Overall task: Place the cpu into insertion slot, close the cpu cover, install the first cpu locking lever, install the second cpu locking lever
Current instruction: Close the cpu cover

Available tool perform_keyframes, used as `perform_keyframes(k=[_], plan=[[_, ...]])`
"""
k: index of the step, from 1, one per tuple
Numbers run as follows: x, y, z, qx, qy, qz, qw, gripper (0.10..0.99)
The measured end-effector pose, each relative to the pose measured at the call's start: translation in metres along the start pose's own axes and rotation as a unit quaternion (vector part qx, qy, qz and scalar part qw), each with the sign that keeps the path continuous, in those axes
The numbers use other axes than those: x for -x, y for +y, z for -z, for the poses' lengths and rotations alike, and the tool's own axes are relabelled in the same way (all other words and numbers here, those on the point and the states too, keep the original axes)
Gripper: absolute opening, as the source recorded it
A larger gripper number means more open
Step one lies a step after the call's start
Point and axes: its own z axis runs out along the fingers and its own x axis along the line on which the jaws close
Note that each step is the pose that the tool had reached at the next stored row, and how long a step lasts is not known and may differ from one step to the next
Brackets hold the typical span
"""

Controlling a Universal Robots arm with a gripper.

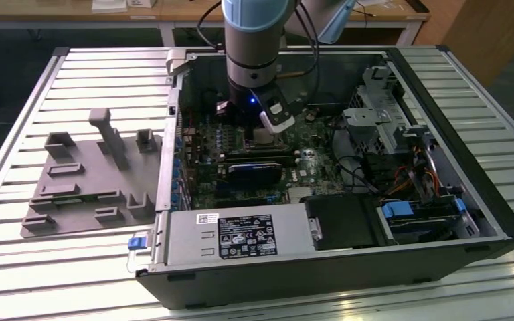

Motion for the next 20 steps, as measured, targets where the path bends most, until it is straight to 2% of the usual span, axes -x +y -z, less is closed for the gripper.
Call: perform_keyframes(k=[13, 20], plan=[[0.0003, 0.0017, 0.0031, 0.0001, 0.0003, 0.002, 1.0, 0.102], [0.0037, 0.0044, 0.0025, 0.0001, 0.0004, 0.002, 1.0, 0.102]])
